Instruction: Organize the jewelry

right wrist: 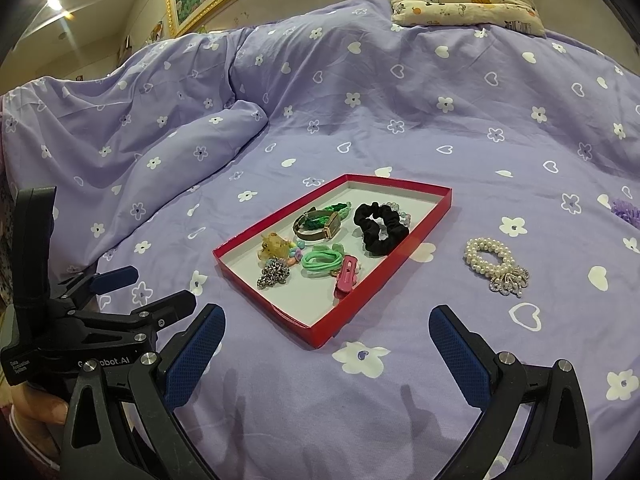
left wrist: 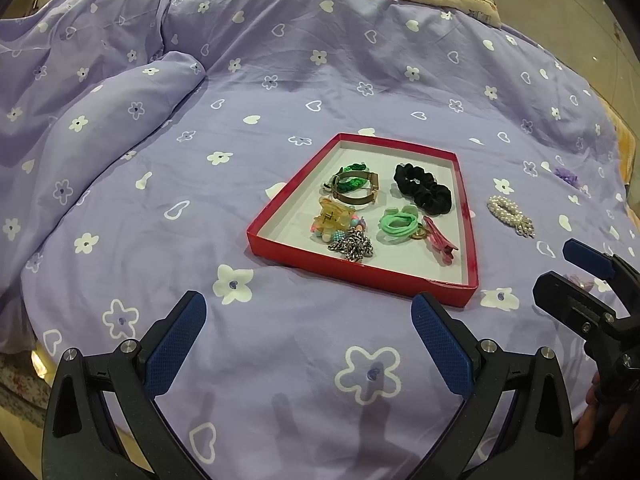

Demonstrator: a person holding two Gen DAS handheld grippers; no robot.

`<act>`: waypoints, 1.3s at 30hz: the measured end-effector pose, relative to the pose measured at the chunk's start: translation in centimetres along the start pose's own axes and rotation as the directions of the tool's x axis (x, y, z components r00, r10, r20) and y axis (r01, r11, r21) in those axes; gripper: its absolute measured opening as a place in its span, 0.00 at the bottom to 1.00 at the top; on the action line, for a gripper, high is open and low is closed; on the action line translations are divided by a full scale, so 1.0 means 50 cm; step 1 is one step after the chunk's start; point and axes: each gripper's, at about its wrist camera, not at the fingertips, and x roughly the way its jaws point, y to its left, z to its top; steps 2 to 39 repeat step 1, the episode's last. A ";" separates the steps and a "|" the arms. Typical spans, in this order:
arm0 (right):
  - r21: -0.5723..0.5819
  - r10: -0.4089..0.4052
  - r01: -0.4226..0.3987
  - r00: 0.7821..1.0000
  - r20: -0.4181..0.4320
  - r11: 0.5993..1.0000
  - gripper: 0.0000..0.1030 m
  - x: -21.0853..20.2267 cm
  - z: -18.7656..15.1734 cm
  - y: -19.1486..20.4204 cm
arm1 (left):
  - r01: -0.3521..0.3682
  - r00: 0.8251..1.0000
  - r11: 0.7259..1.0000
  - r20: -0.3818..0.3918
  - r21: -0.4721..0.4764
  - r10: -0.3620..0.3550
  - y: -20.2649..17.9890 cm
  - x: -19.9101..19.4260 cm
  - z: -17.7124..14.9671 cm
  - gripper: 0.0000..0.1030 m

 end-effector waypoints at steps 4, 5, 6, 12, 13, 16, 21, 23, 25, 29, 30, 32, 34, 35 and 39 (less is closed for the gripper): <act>0.001 -0.001 0.001 1.000 0.000 1.000 1.00 -0.001 0.002 -0.001 | 0.002 1.000 1.000 -0.001 -0.001 -0.002 0.000 0.001 0.001 1.00; 0.001 -0.001 0.001 1.000 0.000 1.000 1.00 -0.001 0.002 -0.001 | 0.002 1.000 1.000 -0.001 -0.001 -0.002 0.000 0.001 0.001 1.00; 0.001 -0.001 0.001 1.000 0.000 1.000 1.00 -0.001 0.002 -0.001 | 0.002 1.000 1.000 -0.001 -0.001 -0.002 0.000 0.001 0.001 1.00; 0.001 -0.001 0.001 1.000 0.000 1.000 1.00 -0.001 0.002 -0.001 | 0.002 1.000 1.000 -0.001 -0.001 -0.002 0.000 0.001 0.001 1.00; 0.001 -0.001 0.001 1.000 0.000 1.000 1.00 -0.001 0.002 -0.001 | 0.002 1.000 1.000 -0.001 -0.001 -0.002 0.000 0.001 0.001 1.00; 0.001 -0.001 0.001 1.000 0.000 1.000 1.00 -0.001 0.002 -0.001 | 0.002 1.000 1.000 -0.001 -0.001 -0.002 0.000 0.001 0.001 1.00; 0.001 -0.001 0.001 1.000 0.000 1.000 1.00 -0.001 0.002 -0.001 | 0.002 1.000 1.000 -0.001 -0.001 -0.002 0.000 0.001 0.001 1.00; 0.001 -0.001 0.001 1.000 0.000 1.000 1.00 -0.001 0.002 -0.001 | 0.002 1.000 1.000 -0.001 -0.001 -0.002 0.000 0.001 0.001 1.00; 0.001 -0.001 0.001 1.000 0.000 1.000 1.00 -0.001 0.002 -0.001 | 0.002 1.000 1.000 -0.001 -0.001 -0.002 0.000 0.001 0.001 1.00; 0.001 -0.001 0.001 1.000 0.000 1.000 1.00 -0.001 0.002 -0.001 | 0.002 1.000 1.000 -0.001 -0.001 -0.002 0.000 0.001 0.001 1.00; 0.001 -0.001 0.001 1.000 0.000 1.000 1.00 -0.001 0.002 -0.001 | 0.002 1.000 1.000 -0.001 -0.001 -0.002 0.000 0.001 0.001 1.00; 0.001 -0.001 0.001 1.000 0.000 1.000 1.00 -0.001 0.002 -0.001 | 0.002 1.000 1.000 -0.001 -0.001 -0.002 0.000 0.001 0.001 1.00; 0.001 -0.001 0.001 1.000 0.000 1.000 1.00 -0.001 0.002 -0.001 | 0.002 1.000 1.000 -0.001 -0.001 -0.002 0.000 0.001 0.001 1.00; 0.001 -0.001 0.001 1.000 0.000 1.000 1.00 -0.001 0.002 -0.001 | 0.002 1.000 1.000 -0.001 -0.001 -0.002 0.000 0.001 0.001 1.00; 0.001 -0.001 0.001 1.000 0.000 1.000 1.00 -0.001 0.002 -0.001 | 0.002 1.000 1.000 -0.001 -0.001 -0.002 0.000 0.001 0.001 1.00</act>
